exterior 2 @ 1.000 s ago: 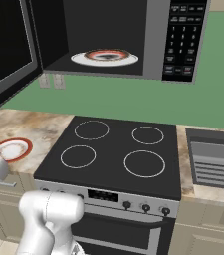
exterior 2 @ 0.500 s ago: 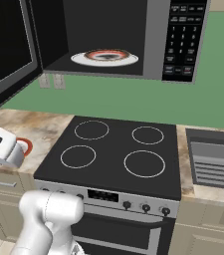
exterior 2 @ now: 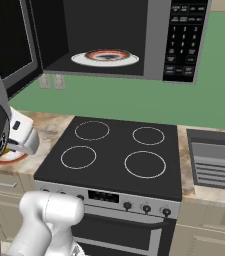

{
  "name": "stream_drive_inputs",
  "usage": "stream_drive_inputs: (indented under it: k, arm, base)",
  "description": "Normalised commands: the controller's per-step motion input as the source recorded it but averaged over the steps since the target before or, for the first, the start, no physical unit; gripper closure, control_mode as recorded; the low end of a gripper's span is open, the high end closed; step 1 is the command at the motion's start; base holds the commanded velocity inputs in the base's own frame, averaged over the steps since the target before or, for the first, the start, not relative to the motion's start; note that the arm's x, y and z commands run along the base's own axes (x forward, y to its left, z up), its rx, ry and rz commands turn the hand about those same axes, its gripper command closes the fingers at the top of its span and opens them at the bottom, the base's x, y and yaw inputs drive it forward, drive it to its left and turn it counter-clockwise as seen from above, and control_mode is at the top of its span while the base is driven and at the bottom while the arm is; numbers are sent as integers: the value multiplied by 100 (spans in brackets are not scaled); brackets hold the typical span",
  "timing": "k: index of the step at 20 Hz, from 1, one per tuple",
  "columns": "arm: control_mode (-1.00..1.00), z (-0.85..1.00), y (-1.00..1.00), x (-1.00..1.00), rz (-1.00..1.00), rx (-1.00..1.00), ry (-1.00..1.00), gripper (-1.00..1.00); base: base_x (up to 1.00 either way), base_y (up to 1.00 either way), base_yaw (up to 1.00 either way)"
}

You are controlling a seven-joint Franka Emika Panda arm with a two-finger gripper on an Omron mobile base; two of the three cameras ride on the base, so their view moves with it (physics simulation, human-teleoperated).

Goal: Pick the cheese from the counter and place it in the microwave. Then turn on the microwave.

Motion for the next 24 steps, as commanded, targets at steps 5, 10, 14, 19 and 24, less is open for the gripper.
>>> stream_drive_inputs:
  k: [5, 10, 14, 19, 24]
  arm:
    - [-100, 25, -22, 21, 0, 0, -1, 100]
    - [-100, 16, -21, 27, 0, 0, -7, 100]
    - [-100, 13, -18, 29, 0, 0, -4, 100]
    - [-100, 10, -13, 31, 0, 0, -5, 100]
    - [-100, 9, -14, 32, 0, 0, -4, 100]
  base:
    - [0, 0, 0]
    - [0, 0, 0]
    - [0, 0, 0]
    - [0, 0, 0]
    - [0, 0, 0]
